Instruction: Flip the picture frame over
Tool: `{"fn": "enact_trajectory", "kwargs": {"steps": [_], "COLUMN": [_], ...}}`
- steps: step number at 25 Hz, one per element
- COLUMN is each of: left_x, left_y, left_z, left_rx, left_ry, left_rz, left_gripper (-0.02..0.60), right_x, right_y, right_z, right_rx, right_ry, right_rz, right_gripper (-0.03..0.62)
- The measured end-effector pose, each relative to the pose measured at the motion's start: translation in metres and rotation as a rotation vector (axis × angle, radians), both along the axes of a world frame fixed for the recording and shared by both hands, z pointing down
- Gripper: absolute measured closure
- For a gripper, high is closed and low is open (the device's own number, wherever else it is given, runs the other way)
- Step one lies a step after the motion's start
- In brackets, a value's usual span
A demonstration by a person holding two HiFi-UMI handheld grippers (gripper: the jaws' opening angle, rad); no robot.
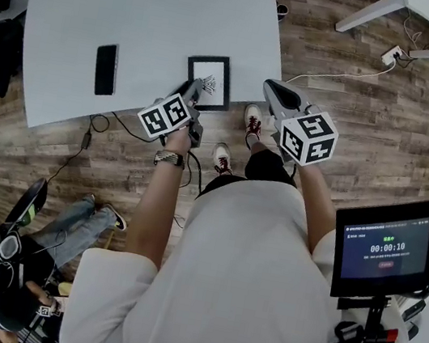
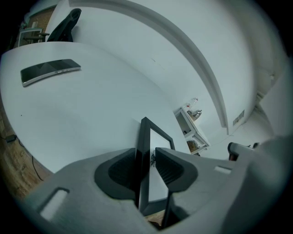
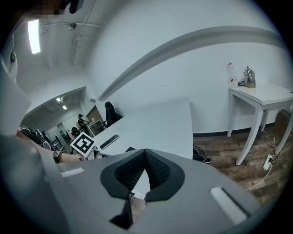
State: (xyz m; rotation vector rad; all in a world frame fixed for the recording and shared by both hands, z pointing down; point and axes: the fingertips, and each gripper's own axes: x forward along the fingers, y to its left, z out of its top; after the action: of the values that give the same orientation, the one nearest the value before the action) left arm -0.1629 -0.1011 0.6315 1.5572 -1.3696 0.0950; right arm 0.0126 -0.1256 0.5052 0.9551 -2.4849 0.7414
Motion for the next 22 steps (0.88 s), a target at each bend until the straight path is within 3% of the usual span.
{"fn": "enact_trajectory", "kwargs": {"steps": [18,22], "left_x": [-0.0023,-0.0050], "left_y": [-0.0010,-0.0024], "left_z": [0.0032,-0.0017], "left_rx": [-0.012,0.008], "left_ry": [-0.118,-0.239], "left_rz": [0.041,0.107], "left_gripper": [0.413,0.403], "right_x": [-0.0001,-0.0001], "right_y": [-0.0014,-0.0035], "right_z": [-0.0013,-0.0031], "right_rx": [0.004,0.016], "right_ry": [0.004,0.010], "right_rz": [0.000,-0.004], "right_gripper": [0.592,0.592]}}
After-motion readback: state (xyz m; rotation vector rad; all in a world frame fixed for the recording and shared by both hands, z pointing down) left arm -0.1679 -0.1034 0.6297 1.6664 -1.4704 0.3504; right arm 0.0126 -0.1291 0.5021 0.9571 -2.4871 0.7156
